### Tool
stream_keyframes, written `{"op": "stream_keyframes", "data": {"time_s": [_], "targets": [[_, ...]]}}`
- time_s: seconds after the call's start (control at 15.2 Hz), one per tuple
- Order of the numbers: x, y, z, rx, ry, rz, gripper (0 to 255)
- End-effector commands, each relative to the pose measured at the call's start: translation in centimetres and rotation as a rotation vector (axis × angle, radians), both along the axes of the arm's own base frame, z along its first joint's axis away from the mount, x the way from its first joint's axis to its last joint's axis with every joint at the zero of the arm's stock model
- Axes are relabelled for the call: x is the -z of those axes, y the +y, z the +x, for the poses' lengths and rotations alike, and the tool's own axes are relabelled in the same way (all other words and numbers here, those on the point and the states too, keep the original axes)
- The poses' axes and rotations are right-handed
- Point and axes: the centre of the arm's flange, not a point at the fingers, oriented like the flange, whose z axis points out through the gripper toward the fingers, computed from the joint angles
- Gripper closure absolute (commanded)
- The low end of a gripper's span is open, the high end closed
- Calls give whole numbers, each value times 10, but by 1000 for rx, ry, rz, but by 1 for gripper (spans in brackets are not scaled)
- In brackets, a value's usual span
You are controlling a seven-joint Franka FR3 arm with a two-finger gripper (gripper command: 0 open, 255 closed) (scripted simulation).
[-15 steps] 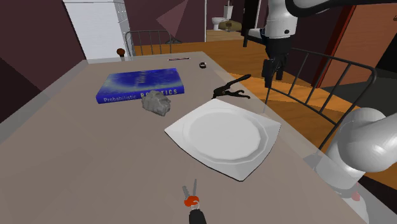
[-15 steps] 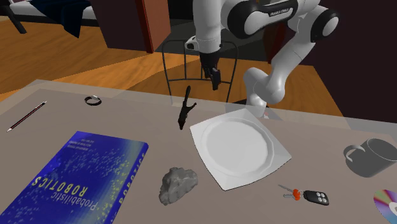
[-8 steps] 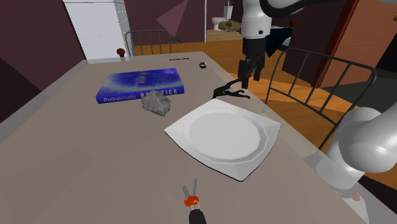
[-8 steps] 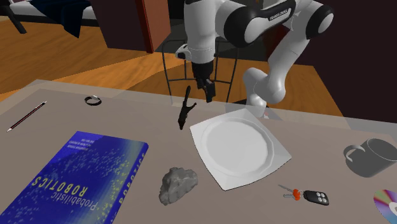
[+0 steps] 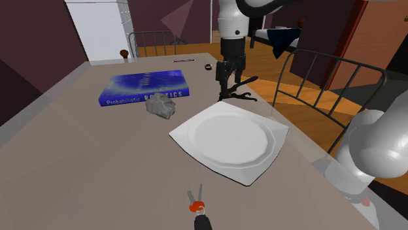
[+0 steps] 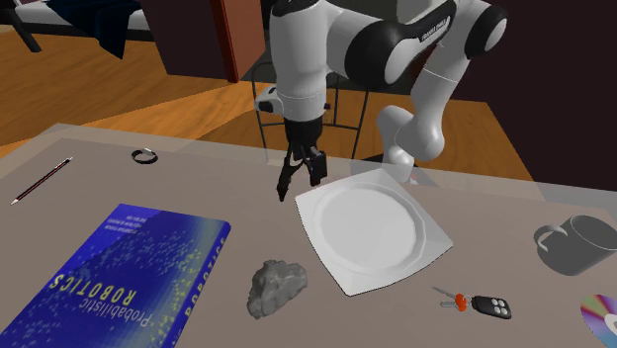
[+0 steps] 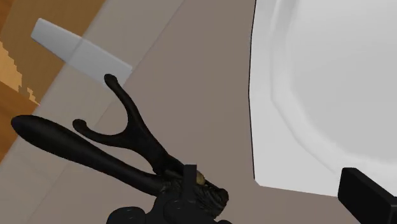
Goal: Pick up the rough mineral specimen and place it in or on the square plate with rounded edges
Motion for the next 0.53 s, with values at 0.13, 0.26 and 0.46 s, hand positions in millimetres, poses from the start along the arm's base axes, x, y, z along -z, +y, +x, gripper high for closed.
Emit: {"op": "stream_keyframes", "data": {"time_s": [0.13,0.26,0.46], "targets": [[-1,45,31,-32,-21,5,0],[-3,66,45,-48,-31,7,0],[-6,98,65,-72,-47,9,0]]}}
